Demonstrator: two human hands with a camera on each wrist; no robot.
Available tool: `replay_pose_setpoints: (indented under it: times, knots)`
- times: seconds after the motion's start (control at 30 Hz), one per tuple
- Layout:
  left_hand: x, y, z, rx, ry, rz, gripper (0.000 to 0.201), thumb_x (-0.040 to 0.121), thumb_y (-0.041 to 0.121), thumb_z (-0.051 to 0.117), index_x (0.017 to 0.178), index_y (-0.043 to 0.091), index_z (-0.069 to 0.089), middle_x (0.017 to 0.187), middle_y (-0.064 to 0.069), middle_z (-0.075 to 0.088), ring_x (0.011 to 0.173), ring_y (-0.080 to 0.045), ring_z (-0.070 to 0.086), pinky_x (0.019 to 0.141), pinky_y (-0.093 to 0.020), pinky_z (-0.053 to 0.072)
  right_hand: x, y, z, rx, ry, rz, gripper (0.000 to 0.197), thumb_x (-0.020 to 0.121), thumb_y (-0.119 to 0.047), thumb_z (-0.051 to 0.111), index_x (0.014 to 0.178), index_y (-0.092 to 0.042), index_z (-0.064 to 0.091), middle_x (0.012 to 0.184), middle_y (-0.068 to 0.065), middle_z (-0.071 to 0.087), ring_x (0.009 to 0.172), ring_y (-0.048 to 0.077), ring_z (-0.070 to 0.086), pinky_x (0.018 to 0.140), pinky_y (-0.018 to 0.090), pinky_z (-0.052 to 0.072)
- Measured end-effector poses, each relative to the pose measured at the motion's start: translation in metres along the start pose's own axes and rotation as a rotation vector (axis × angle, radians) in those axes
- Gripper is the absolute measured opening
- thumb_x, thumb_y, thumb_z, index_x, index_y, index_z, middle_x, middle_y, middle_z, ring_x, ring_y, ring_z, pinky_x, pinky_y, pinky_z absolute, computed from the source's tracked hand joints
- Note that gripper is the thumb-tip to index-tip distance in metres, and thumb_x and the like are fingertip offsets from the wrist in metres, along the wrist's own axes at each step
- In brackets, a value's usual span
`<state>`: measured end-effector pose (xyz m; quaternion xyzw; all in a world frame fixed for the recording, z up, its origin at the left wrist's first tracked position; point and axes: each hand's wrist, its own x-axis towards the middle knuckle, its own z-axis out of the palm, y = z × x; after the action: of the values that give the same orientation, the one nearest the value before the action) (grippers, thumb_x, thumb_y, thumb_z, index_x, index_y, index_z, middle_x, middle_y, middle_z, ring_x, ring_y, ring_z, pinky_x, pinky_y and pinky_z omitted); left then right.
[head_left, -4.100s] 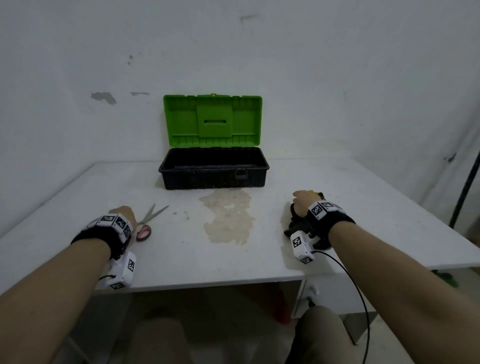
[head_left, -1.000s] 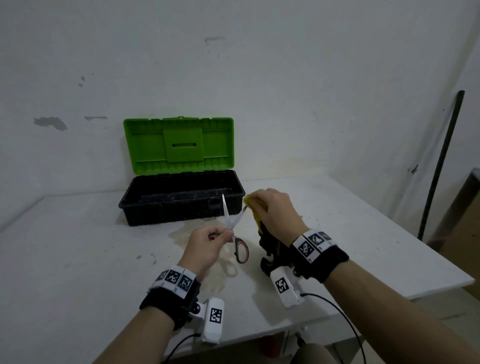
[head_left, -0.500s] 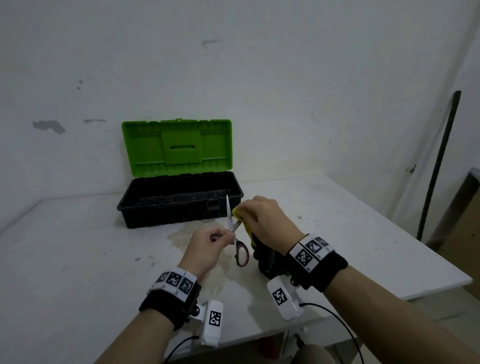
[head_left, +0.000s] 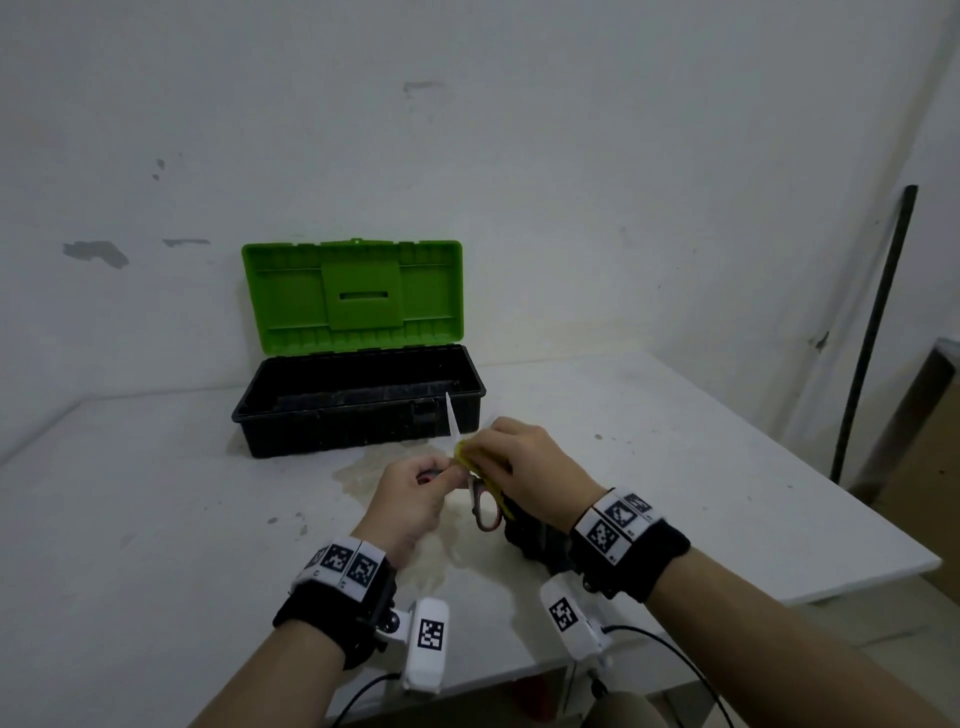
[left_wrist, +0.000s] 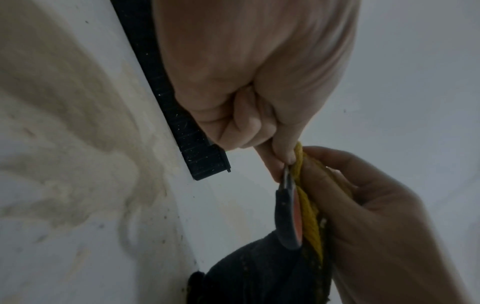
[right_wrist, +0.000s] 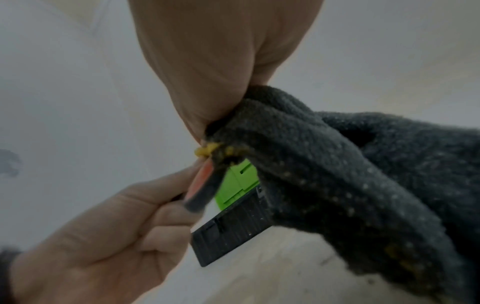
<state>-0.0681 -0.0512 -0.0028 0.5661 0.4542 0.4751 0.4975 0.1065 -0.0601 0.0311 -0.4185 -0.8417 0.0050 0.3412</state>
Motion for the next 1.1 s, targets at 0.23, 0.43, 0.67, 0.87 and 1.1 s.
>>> replay_pose_setpoints:
  times: [0.23,0.43,0.67,0.87,1.1]
  knots:
    - [0.0,-0.006,-0.005,0.052,0.026,0.049,0.013,0.092,0.018,0.07,0.087,0.006,0.075,0.062,0.012,0.066,0.045,0.005,0.051,0.054,-0.02,0.036,0.014,0.021,-0.02,-0.098,0.203,0.317,0.016,0.097,-0.022,0.055,0.098,-0.019,0.071,0.088,0.002,0.059,0.081,0.021,0.058,0.074,0.032,0.048]
    - [0.003,-0.006,-0.005,0.201,-0.01,0.138,0.016,0.091,0.025,0.072,0.077,0.018,0.076,0.083,0.002,0.075,0.074,-0.003,0.066,0.073,-0.022,0.047,0.013,-0.001,-0.013,-0.092,-0.039,0.23,0.02,0.097,-0.029,0.054,0.098,-0.019,0.071,0.089,0.005,0.064,0.083,0.023,0.058,0.076,0.036,0.049]
    - [0.001,-0.007,-0.006,0.097,0.007,0.084,0.014,0.093,0.019,0.07,0.085,0.009,0.075,0.065,0.007,0.069,0.05,0.003,0.054,0.055,-0.017,0.039,0.018,0.026,-0.031,-0.11,0.174,0.378,0.019,0.096,-0.027,0.057,0.096,-0.015,0.072,0.09,0.004,0.07,0.085,0.021,0.062,0.079,0.033,0.049]
    - [0.002,-0.003,0.003,-0.055,-0.017,-0.02,0.017,0.095,0.017,0.067,0.091,0.001,0.07,0.046,0.012,0.054,0.041,-0.006,0.033,0.041,-0.019,0.027,-0.002,0.003,-0.009,0.024,0.027,0.099,0.014,0.096,-0.026,0.059,0.1,-0.02,0.071,0.091,-0.001,0.065,0.081,0.01,0.06,0.076,0.02,0.047]
    - [0.001,-0.006,-0.001,-0.029,-0.01,-0.014,0.02,0.094,0.016,0.068,0.093,-0.003,0.072,0.048,0.012,0.055,0.039,-0.004,0.034,0.042,-0.018,0.028,0.011,0.024,-0.024,-0.064,0.249,0.328,0.013,0.095,-0.019,0.059,0.097,-0.016,0.072,0.087,0.004,0.066,0.082,0.02,0.059,0.077,0.033,0.048]
